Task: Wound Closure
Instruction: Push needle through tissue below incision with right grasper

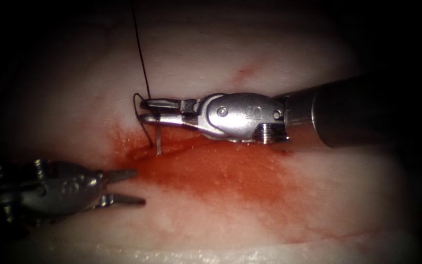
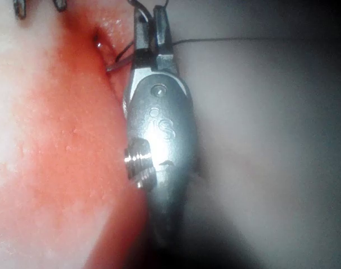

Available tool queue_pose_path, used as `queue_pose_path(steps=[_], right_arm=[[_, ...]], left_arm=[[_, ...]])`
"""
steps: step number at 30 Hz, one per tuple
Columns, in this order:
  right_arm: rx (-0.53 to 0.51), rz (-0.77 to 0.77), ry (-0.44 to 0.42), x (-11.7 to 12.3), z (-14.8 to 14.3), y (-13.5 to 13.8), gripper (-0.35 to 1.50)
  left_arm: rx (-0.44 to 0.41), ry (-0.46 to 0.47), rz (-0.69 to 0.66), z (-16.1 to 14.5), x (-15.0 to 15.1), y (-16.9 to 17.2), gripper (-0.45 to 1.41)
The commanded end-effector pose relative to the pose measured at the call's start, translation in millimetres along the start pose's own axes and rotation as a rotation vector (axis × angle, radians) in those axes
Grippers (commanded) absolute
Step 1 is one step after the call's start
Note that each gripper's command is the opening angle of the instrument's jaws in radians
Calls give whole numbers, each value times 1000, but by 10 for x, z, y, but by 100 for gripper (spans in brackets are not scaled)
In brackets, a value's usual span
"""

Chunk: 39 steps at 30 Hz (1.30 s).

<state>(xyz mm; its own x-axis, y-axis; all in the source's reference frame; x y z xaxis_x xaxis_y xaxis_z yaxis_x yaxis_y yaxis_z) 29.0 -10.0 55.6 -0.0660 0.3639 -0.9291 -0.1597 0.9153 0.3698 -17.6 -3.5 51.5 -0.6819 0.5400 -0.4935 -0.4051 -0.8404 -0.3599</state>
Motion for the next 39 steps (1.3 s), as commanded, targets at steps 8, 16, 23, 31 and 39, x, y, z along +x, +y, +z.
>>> queue_pose_path(steps=[8,16,23,31,39], right_arm=[[9,147,-28,-4,7,1,-35],[16,208,-70,-4,10,9,-35],[52,256,-95,-5,9,13,-35],[105,298,-103,-6,9,12,-35],[109,374,-106,-6,9,12,-35]], left_arm=[[-6,8,8,16,-6,16,10],[-12,16,14,24,-12,24,9],[-19,11,18,30,-15,31,9],[-37,12,17,40,-10,36,9],[-37,9,20,41,-13,36,9]])
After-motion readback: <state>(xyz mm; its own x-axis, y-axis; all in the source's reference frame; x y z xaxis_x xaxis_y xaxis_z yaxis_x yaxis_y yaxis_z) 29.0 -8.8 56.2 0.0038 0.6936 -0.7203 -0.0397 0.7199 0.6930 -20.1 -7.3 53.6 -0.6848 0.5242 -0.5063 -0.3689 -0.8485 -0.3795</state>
